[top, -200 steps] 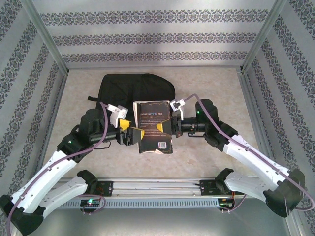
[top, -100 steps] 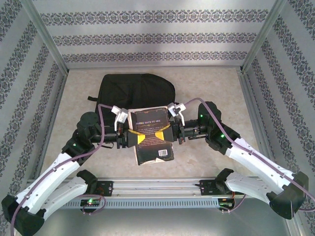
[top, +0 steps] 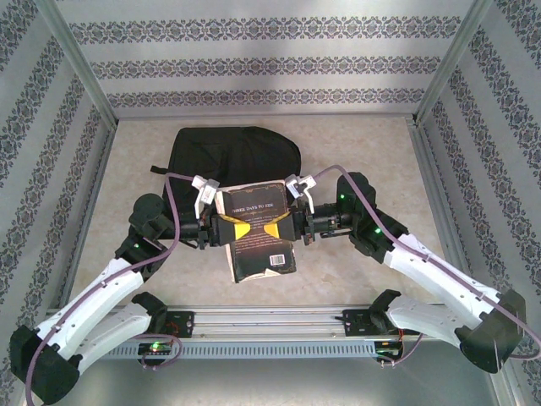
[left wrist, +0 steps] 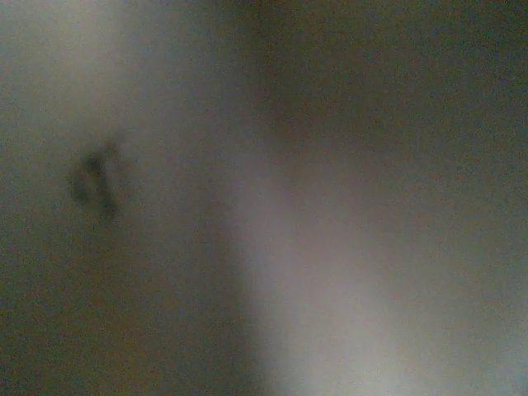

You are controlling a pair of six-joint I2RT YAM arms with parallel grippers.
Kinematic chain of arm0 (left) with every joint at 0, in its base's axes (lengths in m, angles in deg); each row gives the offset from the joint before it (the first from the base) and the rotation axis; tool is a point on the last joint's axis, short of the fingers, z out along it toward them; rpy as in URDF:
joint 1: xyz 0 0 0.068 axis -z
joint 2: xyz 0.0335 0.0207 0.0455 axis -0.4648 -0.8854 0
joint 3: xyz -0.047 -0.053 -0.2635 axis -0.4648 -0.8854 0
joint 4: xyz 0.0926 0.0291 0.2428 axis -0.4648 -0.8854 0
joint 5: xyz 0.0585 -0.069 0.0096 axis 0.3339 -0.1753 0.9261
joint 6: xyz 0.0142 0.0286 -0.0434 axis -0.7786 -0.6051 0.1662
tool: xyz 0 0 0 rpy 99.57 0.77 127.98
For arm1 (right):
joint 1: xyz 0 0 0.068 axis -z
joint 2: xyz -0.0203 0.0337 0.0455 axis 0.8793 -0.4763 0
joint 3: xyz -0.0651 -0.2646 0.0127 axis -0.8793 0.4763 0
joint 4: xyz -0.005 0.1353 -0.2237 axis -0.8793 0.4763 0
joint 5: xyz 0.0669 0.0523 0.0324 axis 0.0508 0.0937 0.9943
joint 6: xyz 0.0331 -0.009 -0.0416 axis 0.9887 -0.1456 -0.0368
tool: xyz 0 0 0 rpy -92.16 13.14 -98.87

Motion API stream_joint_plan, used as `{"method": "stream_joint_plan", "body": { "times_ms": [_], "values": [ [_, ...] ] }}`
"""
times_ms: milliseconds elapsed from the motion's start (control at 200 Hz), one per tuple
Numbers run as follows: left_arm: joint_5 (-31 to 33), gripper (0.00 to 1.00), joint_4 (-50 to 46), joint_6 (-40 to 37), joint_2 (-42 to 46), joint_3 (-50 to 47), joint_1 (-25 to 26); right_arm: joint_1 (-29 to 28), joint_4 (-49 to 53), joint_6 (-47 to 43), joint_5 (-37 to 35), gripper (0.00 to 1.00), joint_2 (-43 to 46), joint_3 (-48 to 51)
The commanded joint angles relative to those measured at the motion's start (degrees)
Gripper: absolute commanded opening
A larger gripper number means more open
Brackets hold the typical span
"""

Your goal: Pack the student bag

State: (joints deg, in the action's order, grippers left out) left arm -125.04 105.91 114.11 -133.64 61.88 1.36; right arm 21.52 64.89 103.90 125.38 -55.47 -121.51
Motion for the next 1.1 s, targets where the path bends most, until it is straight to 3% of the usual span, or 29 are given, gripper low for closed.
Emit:
{"method": "stream_joint_plan", "body": {
  "times_ms": [0, 85, 200, 325, 485, 754, 859, 1004, 1094],
  "values": [
    [-1.74, 0.18, 6.73, 1.04, -0.93, -0.15, -0.27, -0.62, -2.5, -0.27, 1.0, 0.0, -0.37, -1.65],
    [-1.77, 0.0, 10.32, 2.82, -2.31, -0.63, -0.31, -0.53, -2.03, -0.4, 0.33, 0.0, -0.59, -1.8],
    [1.01, 0.0, 14.65, 4.46, -2.0, -1.75, -0.56, -0.47, -1.5, -0.44, -1.35, 0.0, -0.66, -1.91],
    [7.4, 0.0, 18.78, 6.63, 0.03, -4.42, -1.35, 0.45, -1.02, 0.91, -6.24, 0.36, -0.03, -2.37],
    [19.23, 0.0, 30.29, 13.62, 0.66, -8.95, -1.59, 2.14, -9.56, 9.7, -16.25, 0.7, 3.73, 2.56],
    [40.36, 0.0, 47.18, 24.0, -2.07, -14.29, -1.56, 4.35, -31.42, 29.51, -30.61, 0.88, 8.56, 16.09],
    [43.78, 0.0, 53.13, 27.53, -5.58, -14.56, -1.46, 2.93, -42.03, 36.5, -35.1, 0.91, 6.63, 19.66],
    [45.69, 0.0, 54.26, 28.18, -8.01, -13.78, -0.9, -1.16, -45.22, 35.87, -36.27, 0.91, 1.98, 16.74],
    [46.5, 0.0, 54.27, 27.75, -8.82, -13.55, -0.42, -2.8, -49.83, 36.07, -36.56, 0.86, -2.28, 15.31]
  ]
}}
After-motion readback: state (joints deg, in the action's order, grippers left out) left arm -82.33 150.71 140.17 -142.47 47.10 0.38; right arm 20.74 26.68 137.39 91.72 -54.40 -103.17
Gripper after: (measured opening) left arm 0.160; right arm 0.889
